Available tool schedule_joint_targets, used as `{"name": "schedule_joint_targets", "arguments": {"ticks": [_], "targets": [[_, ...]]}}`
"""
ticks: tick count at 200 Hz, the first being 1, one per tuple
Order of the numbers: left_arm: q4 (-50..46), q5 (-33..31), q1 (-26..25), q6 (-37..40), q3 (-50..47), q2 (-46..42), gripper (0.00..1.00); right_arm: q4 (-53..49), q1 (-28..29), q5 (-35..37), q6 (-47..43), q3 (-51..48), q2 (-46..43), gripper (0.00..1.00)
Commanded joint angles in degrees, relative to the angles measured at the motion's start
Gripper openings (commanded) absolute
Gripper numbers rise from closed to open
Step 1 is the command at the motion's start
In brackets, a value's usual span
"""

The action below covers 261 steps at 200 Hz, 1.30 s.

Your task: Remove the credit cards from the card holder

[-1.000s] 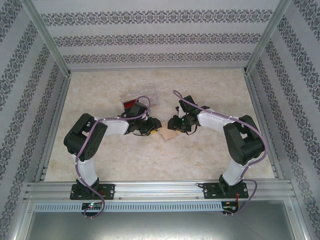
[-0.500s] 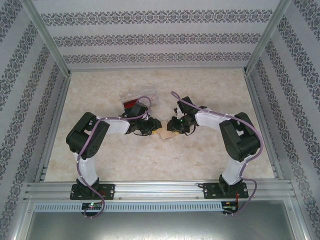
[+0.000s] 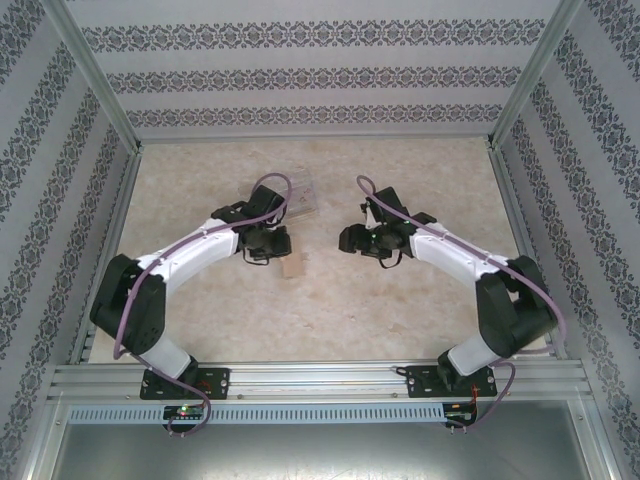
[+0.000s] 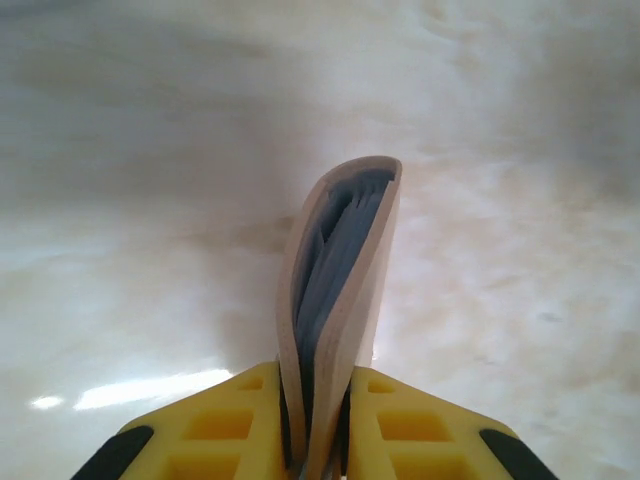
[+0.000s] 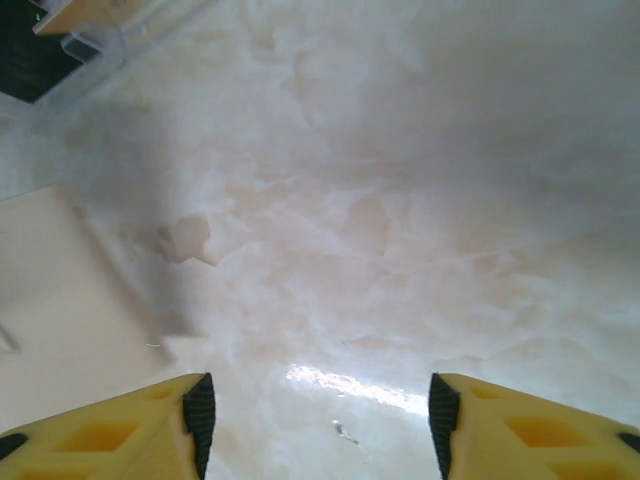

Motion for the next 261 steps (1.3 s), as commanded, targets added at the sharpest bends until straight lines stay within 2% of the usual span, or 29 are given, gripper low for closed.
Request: {"name": "schedule_joint_targets", "arguments": {"ticks": [1, 25, 54, 83, 104, 114, 128, 145, 183, 207, 226, 261], "targets": [[-21.7, -18.1, -1.7, 6.4, 4.5, -1.4, 0.16, -2.3, -0.9, 5.4, -1.5, -2.5, -2.3, 0.64], [-28.0, -28.9, -3.7, 5.5, 6.8, -0.5, 0.13, -2.8, -1.2, 5.7, -3.7, -3.3, -3.6, 0.69], [-30.1, -34.3, -6.0, 2.1, 9.4, 3.7, 0.14, -1.9, -1.7, 5.7, -4.3, -5.5, -5.8, 0.77], [-25.4, -28.3, -8.8, 0.9, 12.6, 10.1, 0.2, -2.0, -2.7, 5.7, -3.9, -7.3, -7.3, 0.78], [-19.4, -20.2, -9.5, 1.1, 13.5, 12.7, 0.31, -1.5, -2.8, 5.4, -2.8, -8.0, -7.6, 0.78], [-16.4, -17.0, -9.4, 1.3, 13.3, 12.5, 0.39, -1.4, -2.8, 5.2, -2.0, -7.9, -7.2, 0.78], [-13.2, -11.9, -9.0, 2.3, 13.4, 11.4, 0.57, -1.0, -2.6, 4.6, -0.9, -7.4, -6.3, 0.76], [-10.4, -9.3, -8.6, 3.6, 13.2, 8.4, 0.75, -0.9, -1.2, 4.5, 0.9, -6.2, -5.0, 0.72], [-5.1, -1.7, -1.6, 4.9, 7.4, 0.4, 0.93, 1.2, 6.2, 5.7, 7.0, -2.9, -0.8, 0.7], [-2.2, 2.3, 5.8, 4.1, -0.7, -6.6, 1.0, 2.3, 13.4, 8.7, 9.7, 0.4, 3.7, 0.68], [-1.0, 4.6, 12.8, 2.8, -7.2, -12.4, 0.99, 1.3, 18.7, 10.9, 10.7, 5.4, 9.1, 0.68], [-1.7, 2.7, 22.0, 2.0, -14.3, -20.9, 0.99, -2.2, 26.1, 14.5, 10.4, 15.3, 18.8, 0.67]]}}
